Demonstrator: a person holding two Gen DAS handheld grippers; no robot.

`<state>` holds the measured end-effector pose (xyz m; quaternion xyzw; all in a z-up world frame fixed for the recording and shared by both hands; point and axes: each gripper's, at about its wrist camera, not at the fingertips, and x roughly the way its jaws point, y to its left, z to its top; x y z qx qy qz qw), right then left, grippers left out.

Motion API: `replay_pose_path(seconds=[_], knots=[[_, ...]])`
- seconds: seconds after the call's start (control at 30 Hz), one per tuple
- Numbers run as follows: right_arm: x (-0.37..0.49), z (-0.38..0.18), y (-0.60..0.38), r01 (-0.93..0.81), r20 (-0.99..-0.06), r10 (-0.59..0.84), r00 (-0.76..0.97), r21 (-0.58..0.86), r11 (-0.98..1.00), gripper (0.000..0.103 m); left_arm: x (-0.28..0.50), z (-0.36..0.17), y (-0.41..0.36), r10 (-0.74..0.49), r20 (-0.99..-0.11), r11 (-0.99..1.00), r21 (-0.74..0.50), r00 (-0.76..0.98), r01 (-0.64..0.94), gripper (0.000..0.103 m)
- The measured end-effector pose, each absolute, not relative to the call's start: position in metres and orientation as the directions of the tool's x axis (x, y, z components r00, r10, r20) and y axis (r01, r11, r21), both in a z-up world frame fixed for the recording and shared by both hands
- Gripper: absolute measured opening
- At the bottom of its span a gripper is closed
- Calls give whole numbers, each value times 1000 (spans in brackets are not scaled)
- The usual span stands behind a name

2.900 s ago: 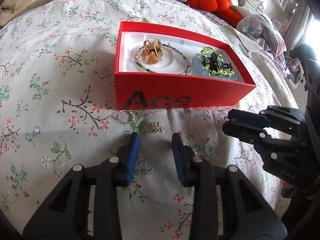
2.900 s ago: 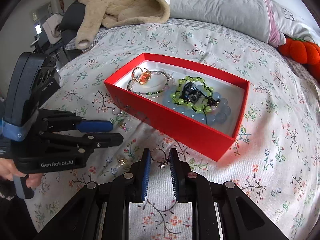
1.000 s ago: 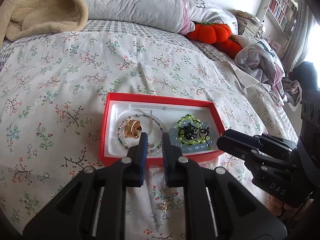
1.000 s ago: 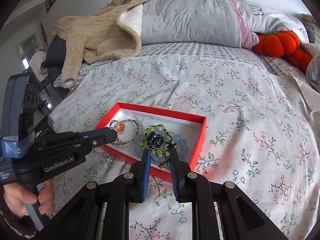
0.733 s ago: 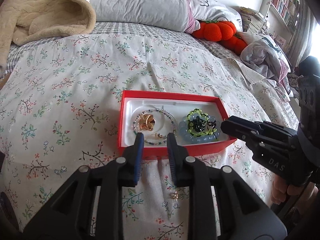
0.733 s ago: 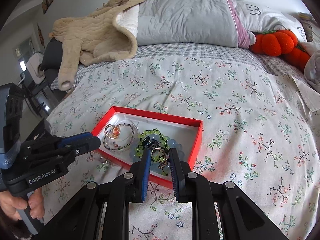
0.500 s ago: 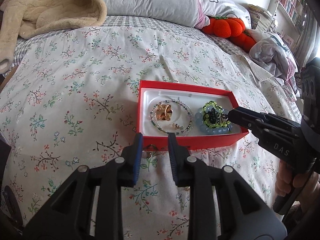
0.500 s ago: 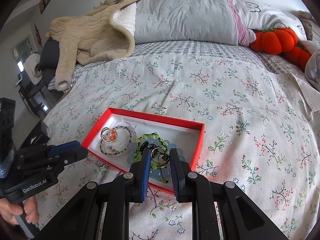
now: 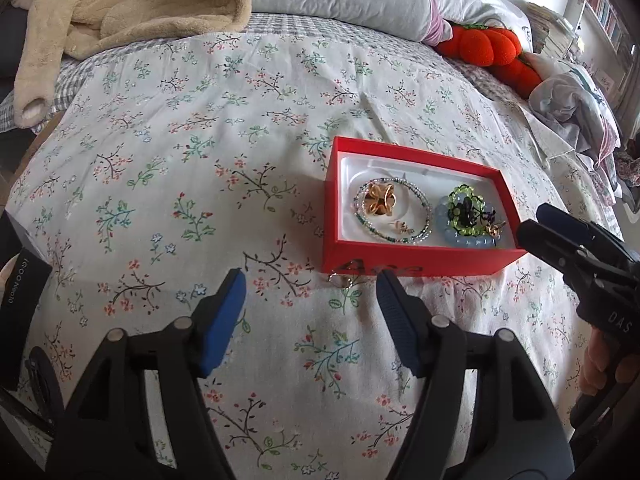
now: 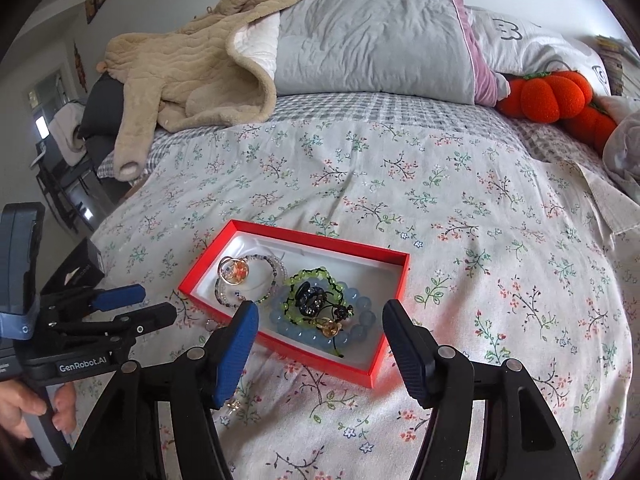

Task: Organize jewelry
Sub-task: 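Withdraw both tools and move right tool toward the last gold earring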

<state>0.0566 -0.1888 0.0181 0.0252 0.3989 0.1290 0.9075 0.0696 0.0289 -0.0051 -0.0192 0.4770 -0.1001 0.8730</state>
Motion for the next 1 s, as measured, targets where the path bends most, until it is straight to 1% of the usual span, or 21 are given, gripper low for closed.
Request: replay_pose_path(seconds=[0.1, 0.13, 0.4, 0.6, 0.73, 0.87, 0.93, 0.97, 1.0], knots=[[48, 15, -186, -219, -736, 250, 629, 141, 966, 66, 64, -8, 32, -153, -846, 986, -97, 511, 135, 80], [45, 13, -184, -219, -744, 246, 621, 137, 966, 66, 62, -9, 33, -141, -852, 988, -88, 505, 128, 81], [21, -5, -165, -243, -801, 223, 556, 99, 965, 69, 50, -28, 44, -87, -909, 995, -57, 408, 85, 82], [5, -23, -146, -246, -854, 187, 485, 71, 967, 69, 42, -37, 51, -55, -925, 998, -34, 375, 60, 82], [-4, -29, -139, -231, -867, 182, 464, 81, 970, 69, 38, -40, 55, -44, -928, 998, -22, 369, 63, 82], [-12, -30, -130, -238, -853, 180, 490, 68, 969, 68, 35, -43, 61, -43, -933, 998, -23, 358, 62, 82], [-14, -29, -126, -243, -842, 191, 505, 73, 967, 67, 34, -44, 63, -45, -934, 998, -23, 355, 66, 82], [-15, -29, -124, -246, -836, 200, 510, 81, 966, 62, 34, -44, 64, -45, -934, 997, -23, 354, 68, 82], [-16, -28, -122, -249, -832, 210, 513, 90, 964, 55, 34, -44, 66, -47, -934, 997, -24, 353, 69, 82]])
